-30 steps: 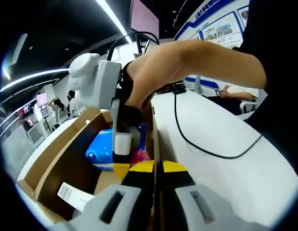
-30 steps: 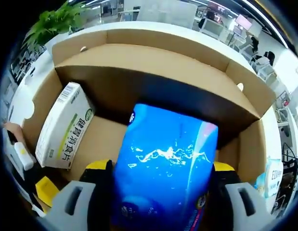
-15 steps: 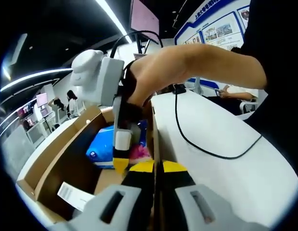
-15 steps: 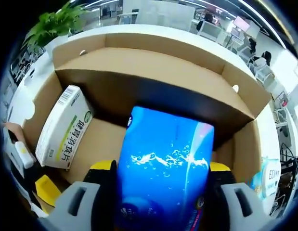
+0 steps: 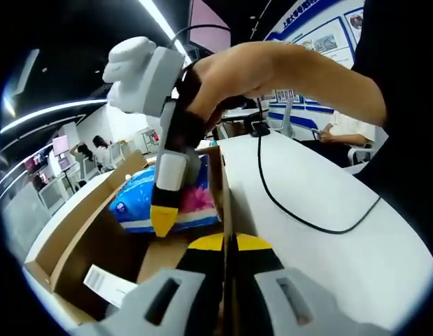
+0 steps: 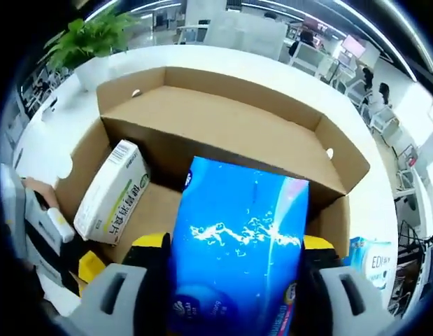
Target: Operate the shoe box by opening the lid, removing the specified soft item, and placing it in the target area until the item is outside and the box remains undamaged.
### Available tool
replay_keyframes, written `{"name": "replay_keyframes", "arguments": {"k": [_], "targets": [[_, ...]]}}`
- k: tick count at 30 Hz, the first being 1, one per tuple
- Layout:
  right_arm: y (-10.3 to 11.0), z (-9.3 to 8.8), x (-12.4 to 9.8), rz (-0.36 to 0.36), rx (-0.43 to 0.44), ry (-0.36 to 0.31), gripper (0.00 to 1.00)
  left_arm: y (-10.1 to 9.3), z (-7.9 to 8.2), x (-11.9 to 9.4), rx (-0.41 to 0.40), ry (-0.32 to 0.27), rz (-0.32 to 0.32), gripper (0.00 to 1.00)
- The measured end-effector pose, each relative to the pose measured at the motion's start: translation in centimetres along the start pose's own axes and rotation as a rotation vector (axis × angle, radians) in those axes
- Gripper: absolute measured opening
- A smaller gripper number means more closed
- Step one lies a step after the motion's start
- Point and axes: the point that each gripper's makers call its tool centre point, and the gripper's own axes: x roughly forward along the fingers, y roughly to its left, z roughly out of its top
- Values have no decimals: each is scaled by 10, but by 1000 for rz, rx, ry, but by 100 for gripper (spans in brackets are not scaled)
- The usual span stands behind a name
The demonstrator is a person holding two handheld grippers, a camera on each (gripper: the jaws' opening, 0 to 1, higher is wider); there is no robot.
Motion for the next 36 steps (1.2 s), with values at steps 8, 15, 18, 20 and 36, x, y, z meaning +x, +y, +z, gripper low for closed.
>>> {"name": "replay_keyframes", "arguments": {"k": [8, 15, 18, 20, 36], "targets": [[1, 8, -18, 25, -36, -26, 73, 0, 0, 0, 0, 0, -3, 3], [2, 18, -39, 81, -61, -80, 73, -2, 0, 0, 3, -1, -9, 3], [-3, 24, -53, 84, -73, -102, 73, -2, 0, -1, 1, -1, -7, 3], [-3, 27, -62, 118, -67, -123, 73, -3, 0, -1, 2, -1, -8, 3], [-30, 13, -129, 129, -159, -140, 72, 7, -3, 2, 4, -1, -9, 3]]}}
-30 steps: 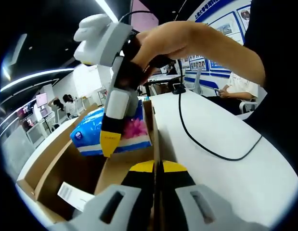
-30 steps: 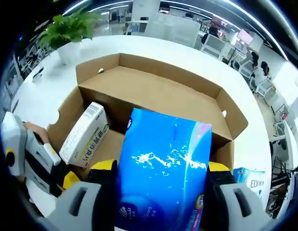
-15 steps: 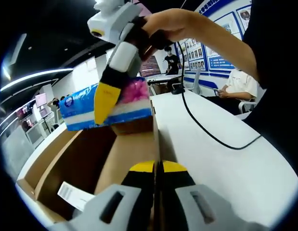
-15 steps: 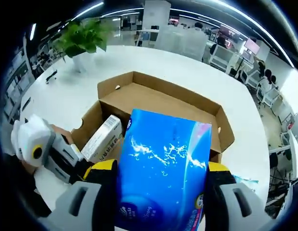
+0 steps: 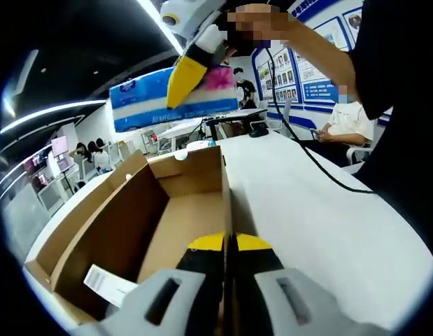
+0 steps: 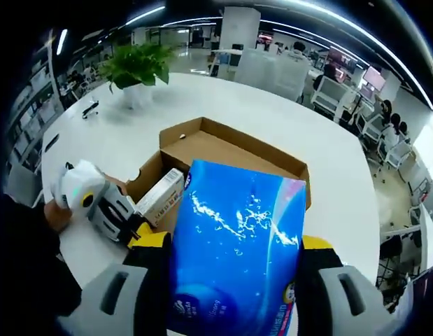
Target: Operate the shoe box by opening the lid, removing the specified soft item, and placing it in the target area until the item is outside and the box remains undamaged.
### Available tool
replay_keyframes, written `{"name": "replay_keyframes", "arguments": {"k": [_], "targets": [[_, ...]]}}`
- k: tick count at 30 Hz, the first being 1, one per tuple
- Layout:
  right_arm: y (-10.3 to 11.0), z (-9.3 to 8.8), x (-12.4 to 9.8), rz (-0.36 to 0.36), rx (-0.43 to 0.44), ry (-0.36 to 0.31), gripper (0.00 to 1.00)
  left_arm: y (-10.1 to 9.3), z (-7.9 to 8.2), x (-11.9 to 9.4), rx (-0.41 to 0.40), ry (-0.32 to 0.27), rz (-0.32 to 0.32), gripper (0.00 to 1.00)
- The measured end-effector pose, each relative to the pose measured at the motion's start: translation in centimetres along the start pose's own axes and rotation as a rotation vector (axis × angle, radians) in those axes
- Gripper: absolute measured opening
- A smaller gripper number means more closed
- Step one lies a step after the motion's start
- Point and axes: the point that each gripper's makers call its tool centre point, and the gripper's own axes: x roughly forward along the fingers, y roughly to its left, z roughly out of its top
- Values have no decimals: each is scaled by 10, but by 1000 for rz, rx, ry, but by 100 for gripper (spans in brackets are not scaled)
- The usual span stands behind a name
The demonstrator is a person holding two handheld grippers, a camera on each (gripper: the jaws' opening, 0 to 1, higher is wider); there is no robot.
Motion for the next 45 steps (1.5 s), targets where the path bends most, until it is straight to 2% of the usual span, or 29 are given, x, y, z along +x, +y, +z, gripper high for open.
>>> {"name": "replay_keyframes", "arguments": {"k": [5, 10, 17, 26, 30, 36, 38, 39, 41, 44, 45], "targets": [[-6, -17, -22, 4, -46, 36, 72, -4, 1, -2, 2, 0, 1, 3], [-16, -34, -41, 7, -49, 48, 72, -8, 1, -3, 3, 0, 2, 3], [-41, -64, -70, -54, -96, 112, 72, -6, 1, -3, 6, -2, 0, 3], [-60, -96, -89, -33, -166, 159, 71, -6, 1, -4, 13, -3, 1, 3], [-69, -107, -92, -16, -186, 156, 71, -6, 1, -4, 14, -4, 2, 3], [-76, -132, -86, 30, -272, 187, 71, -5, 1, -4, 13, -3, 3, 3], [-78, -136, -83, 41, -318, 180, 71, -6, 2, -4, 25, -5, 5, 3], [-80, -141, -81, 56, -350, 197, 71, -8, 3, -4, 34, -7, 5, 3], [-81, -149, -78, 69, -377, 213, 71, -8, 3, -3, 24, -4, 5, 3], [-84, -152, -74, 88, -451, 198, 71, -7, 3, -3, 6, -1, 3, 3], [-80, -154, -72, 136, -538, 177, 71, -7, 3, -3, 0, 1, 4, 3]]}}
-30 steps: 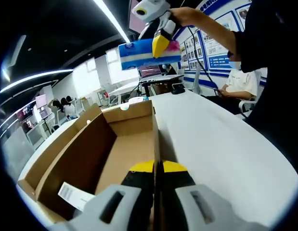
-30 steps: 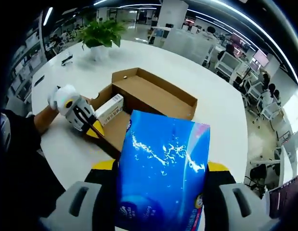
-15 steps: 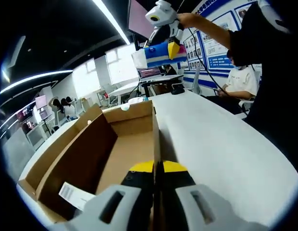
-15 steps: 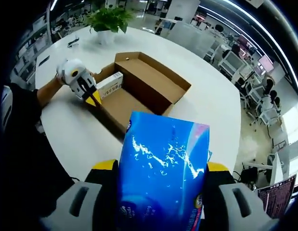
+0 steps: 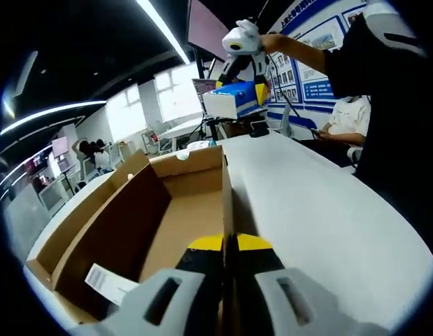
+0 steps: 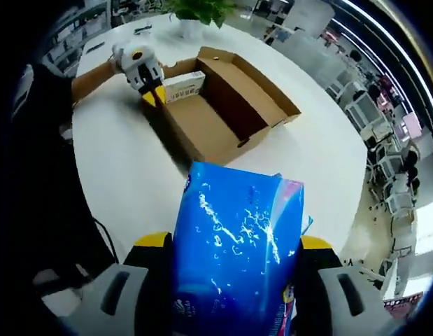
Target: Operate the shoe box by opening the lid, removing the specified soft item, and placing it in the target area until the item is outside and the box remains undamaged.
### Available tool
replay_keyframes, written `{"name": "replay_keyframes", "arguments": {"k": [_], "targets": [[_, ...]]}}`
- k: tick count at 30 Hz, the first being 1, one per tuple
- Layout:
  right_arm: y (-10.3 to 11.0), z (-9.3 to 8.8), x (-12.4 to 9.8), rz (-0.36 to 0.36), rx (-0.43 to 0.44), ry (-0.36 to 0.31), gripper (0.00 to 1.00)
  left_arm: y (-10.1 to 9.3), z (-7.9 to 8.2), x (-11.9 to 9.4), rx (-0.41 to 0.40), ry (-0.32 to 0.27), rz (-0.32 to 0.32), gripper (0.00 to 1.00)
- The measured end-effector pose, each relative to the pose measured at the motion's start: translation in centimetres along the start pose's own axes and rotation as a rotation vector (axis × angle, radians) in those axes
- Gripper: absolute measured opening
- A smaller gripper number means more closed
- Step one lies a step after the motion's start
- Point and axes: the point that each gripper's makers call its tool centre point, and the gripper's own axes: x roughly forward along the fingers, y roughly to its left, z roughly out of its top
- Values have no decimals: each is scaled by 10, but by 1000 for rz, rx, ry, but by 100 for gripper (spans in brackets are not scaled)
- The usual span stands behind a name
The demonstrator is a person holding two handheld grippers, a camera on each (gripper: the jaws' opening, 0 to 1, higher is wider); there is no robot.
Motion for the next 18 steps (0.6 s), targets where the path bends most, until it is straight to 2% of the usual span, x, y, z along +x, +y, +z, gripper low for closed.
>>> {"name": "replay_keyframes", "arguments": {"k": [2, 3, 5, 6, 8, 9, 14, 15, 18], "targets": [[4, -2, 1, 24, -22, -11, 71, -1, 0, 0, 5, 0, 0, 3], [5, -3, 4, 38, -62, -26, 71, 0, 0, 0, 4, 0, 2, 3], [9, -5, 7, 55, -213, -34, 71, -1, 0, 1, -1, 2, -1, 3], [13, -6, 9, 70, -254, -50, 71, -1, 0, 1, -4, 2, -3, 3], [15, -11, 12, 78, -220, -49, 71, -1, 0, 1, -9, 3, -3, 3], [15, -13, 15, 88, -237, -54, 71, -1, 0, 1, -11, 4, -2, 3], [11, -28, 30, 99, -373, -39, 71, 0, -2, 4, -16, 12, 2, 3], [11, -32, 36, 105, -432, -35, 71, 0, -2, 4, -18, 13, 2, 3], [10, -35, 48, 105, -478, -39, 71, 0, -3, 5, -26, 19, 0, 3]]}}
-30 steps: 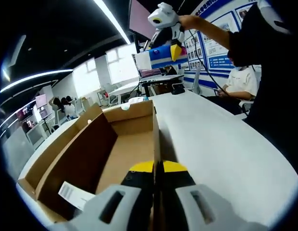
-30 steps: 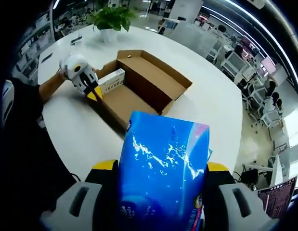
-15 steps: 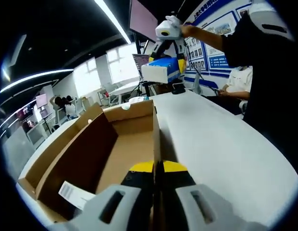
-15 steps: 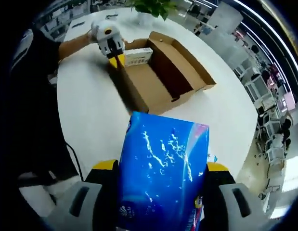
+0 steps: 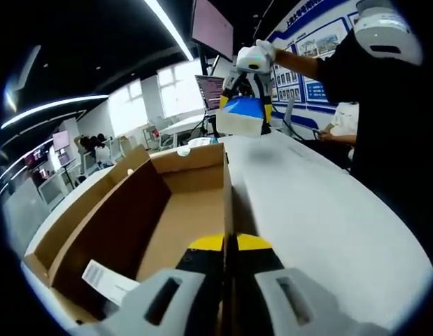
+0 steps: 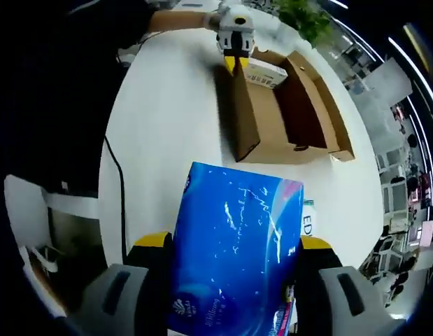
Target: Operate the shoe box by opening the lid, removing the specified soft item, and placing it in the target area until the item is outside and the box remains undamaged.
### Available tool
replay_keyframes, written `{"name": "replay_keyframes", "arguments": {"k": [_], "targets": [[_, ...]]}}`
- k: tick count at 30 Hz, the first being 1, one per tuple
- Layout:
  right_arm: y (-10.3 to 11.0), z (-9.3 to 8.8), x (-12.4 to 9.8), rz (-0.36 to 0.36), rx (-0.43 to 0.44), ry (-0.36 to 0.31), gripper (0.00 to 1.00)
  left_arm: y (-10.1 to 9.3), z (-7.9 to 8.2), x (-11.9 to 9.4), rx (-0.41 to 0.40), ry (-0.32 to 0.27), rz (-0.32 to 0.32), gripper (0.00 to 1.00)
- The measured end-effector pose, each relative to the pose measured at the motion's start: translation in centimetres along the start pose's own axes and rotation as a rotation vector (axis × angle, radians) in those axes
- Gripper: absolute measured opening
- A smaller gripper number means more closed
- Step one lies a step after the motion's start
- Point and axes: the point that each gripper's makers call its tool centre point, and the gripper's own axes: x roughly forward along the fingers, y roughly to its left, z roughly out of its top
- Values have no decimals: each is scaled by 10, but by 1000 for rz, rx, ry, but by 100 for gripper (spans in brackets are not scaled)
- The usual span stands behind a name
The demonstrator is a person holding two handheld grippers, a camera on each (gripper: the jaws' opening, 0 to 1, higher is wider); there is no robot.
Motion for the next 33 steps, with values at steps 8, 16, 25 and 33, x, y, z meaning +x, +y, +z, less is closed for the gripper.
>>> {"name": "replay_keyframes", "arguments": {"k": [8, 16, 25, 33], "targets": [[6, -11, 24, 64, -67, 22, 71, 1, -4, 3, -15, 22, 7, 3], [7, -15, 44, 105, -98, 33, 71, 1, -10, 6, -24, 47, 12, 3], [10, -25, 61, 149, -88, 58, 71, -1, -9, 5, -26, 47, 9, 3], [10, -49, 66, 159, -147, 179, 71, 1, -10, 5, -19, 49, 12, 3]]}}
